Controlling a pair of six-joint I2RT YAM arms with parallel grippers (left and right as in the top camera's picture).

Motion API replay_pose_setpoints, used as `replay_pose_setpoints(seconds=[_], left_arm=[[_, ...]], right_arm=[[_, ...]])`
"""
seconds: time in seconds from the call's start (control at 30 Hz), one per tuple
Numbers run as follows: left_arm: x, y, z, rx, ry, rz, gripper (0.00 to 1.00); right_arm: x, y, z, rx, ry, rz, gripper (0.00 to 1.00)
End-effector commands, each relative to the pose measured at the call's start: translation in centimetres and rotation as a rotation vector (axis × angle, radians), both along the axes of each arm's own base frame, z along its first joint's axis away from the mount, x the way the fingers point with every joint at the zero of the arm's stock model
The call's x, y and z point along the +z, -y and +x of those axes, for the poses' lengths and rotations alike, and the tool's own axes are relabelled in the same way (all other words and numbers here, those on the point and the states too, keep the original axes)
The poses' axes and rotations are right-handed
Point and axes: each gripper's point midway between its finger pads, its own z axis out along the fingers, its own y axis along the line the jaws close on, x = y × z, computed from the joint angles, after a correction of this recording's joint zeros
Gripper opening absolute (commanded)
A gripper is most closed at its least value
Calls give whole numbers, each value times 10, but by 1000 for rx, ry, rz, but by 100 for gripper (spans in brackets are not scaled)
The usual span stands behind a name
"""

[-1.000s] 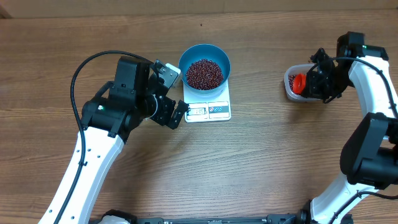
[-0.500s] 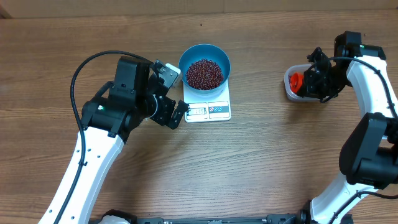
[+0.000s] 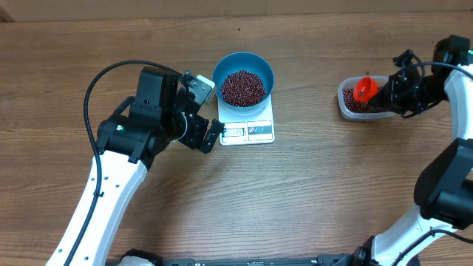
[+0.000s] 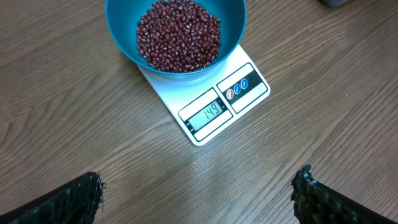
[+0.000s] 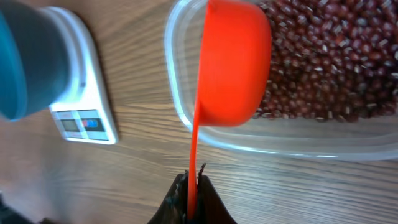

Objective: Scoop item into bowl and weigh 150g on scale
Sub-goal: 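Dip the red scoop into the bean tub with the right gripper, then carry the scoop with the right gripper over the teal bowl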

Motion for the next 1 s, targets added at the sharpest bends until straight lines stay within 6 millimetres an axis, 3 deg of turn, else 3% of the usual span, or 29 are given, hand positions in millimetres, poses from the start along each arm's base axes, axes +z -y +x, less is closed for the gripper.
replay_pose_setpoints(seconds=[0.0, 0.13, 0.23, 0.27, 0.47, 0.67, 0.83, 0.97], left_arm=[[-1, 0, 1, 9, -6, -8, 100], [-1, 0, 1, 9, -6, -8, 99], [-1, 0, 1, 9, -6, -8, 100], [-1, 0, 1, 9, -6, -8, 100], [-1, 0, 1, 9, -6, -8, 100], [-1, 0, 1, 9, -6, -8, 100], [-1, 0, 1, 9, -6, -8, 100], [-1, 0, 1, 9, -6, -8, 100]], right_arm=[[37, -7, 9, 42, 103, 39, 4], [59, -22, 7, 81, 147, 77, 4], [73, -50, 7, 155, 185, 98, 4], [73, -54, 7, 166, 186, 99, 4], [74, -123, 6, 343, 209, 108, 4], [75, -174, 8, 444, 250, 87, 4], [69, -206, 9, 536, 295, -4, 4], [64, -217, 15, 539, 318, -124, 4]])
